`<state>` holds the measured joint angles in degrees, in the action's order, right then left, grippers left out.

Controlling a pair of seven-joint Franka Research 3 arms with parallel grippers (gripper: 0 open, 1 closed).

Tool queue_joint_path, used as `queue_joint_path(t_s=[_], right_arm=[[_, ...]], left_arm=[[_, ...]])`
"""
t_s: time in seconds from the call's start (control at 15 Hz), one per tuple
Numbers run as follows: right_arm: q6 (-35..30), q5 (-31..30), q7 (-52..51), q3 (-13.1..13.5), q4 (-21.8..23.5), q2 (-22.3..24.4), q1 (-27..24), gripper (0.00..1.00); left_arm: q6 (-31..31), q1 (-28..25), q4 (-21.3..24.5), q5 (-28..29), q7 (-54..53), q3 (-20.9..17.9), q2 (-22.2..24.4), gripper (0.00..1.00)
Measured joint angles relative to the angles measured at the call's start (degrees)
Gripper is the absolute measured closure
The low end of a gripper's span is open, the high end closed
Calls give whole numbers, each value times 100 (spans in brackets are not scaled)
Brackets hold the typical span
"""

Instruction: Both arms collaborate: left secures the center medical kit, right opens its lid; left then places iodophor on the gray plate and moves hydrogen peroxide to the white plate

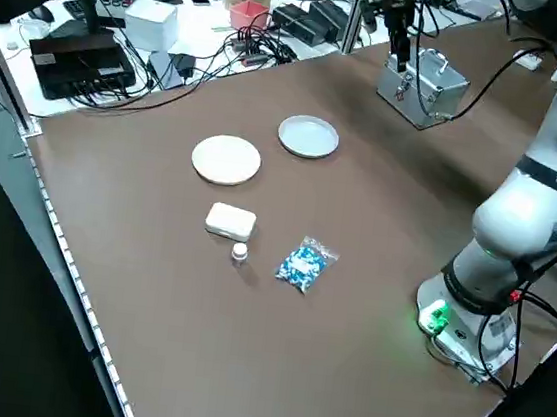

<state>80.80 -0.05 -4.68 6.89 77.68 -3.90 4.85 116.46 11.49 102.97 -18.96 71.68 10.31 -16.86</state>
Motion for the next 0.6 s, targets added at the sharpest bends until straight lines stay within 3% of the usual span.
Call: queue_joint_path(t_s=[0.4, 0.6], right_arm=[[0, 0, 0, -20, 4, 20, 12, 1], [4, 0, 0, -28, 5, 27, 14, 0]], left_arm=[[923, 282, -4, -13, 981, 16, -740, 0], [1093, 282, -382, -20, 1716, 15, -1238, 0]])
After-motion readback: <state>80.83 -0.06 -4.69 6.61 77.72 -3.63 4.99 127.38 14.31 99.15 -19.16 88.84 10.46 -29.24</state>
